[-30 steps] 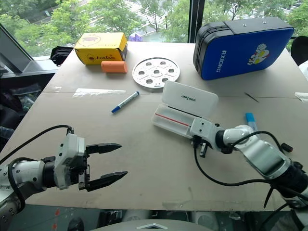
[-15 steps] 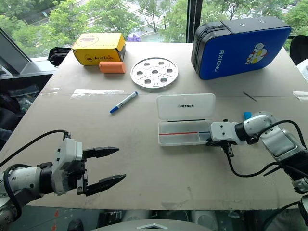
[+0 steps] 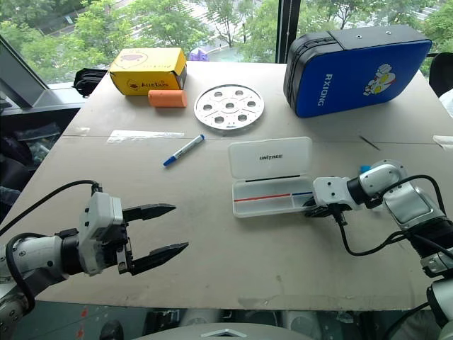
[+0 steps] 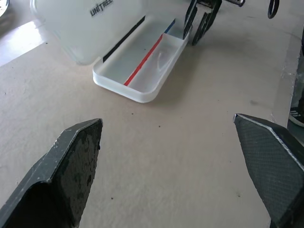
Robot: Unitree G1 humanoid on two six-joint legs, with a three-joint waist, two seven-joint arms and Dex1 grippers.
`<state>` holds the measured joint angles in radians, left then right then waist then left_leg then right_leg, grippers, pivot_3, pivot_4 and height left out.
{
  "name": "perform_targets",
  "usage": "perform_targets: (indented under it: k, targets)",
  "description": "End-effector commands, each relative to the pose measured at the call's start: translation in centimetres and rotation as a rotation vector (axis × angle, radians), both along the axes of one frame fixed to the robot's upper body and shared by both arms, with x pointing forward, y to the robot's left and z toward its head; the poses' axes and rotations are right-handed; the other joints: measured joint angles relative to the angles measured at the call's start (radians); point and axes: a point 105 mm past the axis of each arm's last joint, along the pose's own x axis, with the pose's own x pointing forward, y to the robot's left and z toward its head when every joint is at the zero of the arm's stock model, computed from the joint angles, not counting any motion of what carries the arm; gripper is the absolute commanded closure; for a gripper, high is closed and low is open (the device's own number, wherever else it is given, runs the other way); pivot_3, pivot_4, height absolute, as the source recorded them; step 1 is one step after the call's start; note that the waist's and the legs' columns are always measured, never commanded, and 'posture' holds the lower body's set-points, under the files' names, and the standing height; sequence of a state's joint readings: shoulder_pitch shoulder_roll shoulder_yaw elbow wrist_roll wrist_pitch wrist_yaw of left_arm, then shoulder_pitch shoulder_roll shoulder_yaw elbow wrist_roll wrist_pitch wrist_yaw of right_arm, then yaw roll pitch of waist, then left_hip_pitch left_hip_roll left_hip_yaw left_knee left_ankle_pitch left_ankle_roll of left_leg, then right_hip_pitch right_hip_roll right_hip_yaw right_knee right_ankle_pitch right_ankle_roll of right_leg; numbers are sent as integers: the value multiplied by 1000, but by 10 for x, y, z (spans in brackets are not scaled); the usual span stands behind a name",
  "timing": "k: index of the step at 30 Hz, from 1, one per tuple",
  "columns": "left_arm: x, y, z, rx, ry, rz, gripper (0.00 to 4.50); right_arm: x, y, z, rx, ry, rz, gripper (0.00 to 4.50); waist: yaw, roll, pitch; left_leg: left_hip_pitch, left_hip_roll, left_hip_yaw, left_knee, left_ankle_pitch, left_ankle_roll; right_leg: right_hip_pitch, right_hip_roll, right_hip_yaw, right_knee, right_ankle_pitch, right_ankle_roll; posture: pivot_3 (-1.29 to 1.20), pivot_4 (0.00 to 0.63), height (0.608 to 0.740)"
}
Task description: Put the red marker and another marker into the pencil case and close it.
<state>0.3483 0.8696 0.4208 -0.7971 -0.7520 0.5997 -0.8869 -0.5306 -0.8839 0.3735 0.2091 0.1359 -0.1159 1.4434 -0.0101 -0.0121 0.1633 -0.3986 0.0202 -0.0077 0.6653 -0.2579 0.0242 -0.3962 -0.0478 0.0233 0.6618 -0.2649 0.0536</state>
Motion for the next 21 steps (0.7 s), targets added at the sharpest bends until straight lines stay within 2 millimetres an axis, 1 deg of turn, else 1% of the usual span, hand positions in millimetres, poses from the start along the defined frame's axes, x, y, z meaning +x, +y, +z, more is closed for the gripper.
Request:
perform_targets:
  k: [1,2,4,5,7,8,10,12,14,15,17,19,21]
  targets:
    - [7,-6,10,-45,-26,19,0,-2,1,32,119,-90,27,1807,0,1,1,0,0,0,0,0,0,0,0,0,0,0,0,0,150,740]
    - [12,-4,12,-64,-32,44,0,-3,2,41,166,-104,9,1528,0,2,2,0,0,-1,0,0,0,0,0,0,0,1,1,0,150,740]
    - [23,2,14,-86,-43,115,0,-7,3,56,247,-120,-29,1528,1,2,2,0,0,-1,0,0,0,0,0,0,0,1,2,0,150,740]
    - [34,10,11,-60,-56,190,0,-11,6,71,346,-132,-68,1528,3,2,2,0,0,-1,0,0,0,0,0,-1,1,1,2,0,150,740]
    - [53,23,10,-43,-75,310,0,-21,13,93,491,-153,-124,1528,7,3,2,-1,0,-2,0,0,0,0,0,-1,1,1,2,0,150,740]
    - [63,31,9,-42,-58,362,0,-28,17,101,545,-176,-154,1528,8,3,2,-1,0,-3,0,0,0,0,0,-1,1,1,2,0,150,740]
    - [81,40,8,-36,-44,408,0,-42,29,113,694,-158,-228,1528,15,2,2,-1,0,-4,0,0,0,0,1,-2,2,1,2,0,150,740]
    - [98,48,7,-29,-31,436,0,-52,39,116,745,-172,-302,1528,20,2,2,-1,0,-5,0,0,0,0,2,-3,2,1,2,0,150,740]
    - [116,57,0,24,-22,466,0,-57,44,125,814,-249,-369,1528,22,2,2,-1,-1,-4,0,0,0,0,2,-2,2,1,2,0,150,740]
    - [125,61,-3,42,-15,482,0,-63,47,126,834,-241,-376,1528,22,2,2,-1,-2,-3,0,0,0,0,2,-2,2,1,2,0,150,740]
    - [150,71,-10,61,3,526,0,-74,56,126,850,-226,-401,1528,24,2,2,-1,-3,-2,0,0,0,0,1,-1,2,1,2,0,150,740]
    - [171,70,-18,77,23,532,0,-80,60,126,849,-236,-424,1528,23,-1,3,-1,-7,-3,1,0,0,0,1,-2,2,1,3,0,150,740]
    - [190,66,-29,132,31,515,0,-83,61,122,828,-244,-446,1528,26,-3,3,-2,-8,-4,1,0,0,0,1,-3,2,1,3,0,150,740]
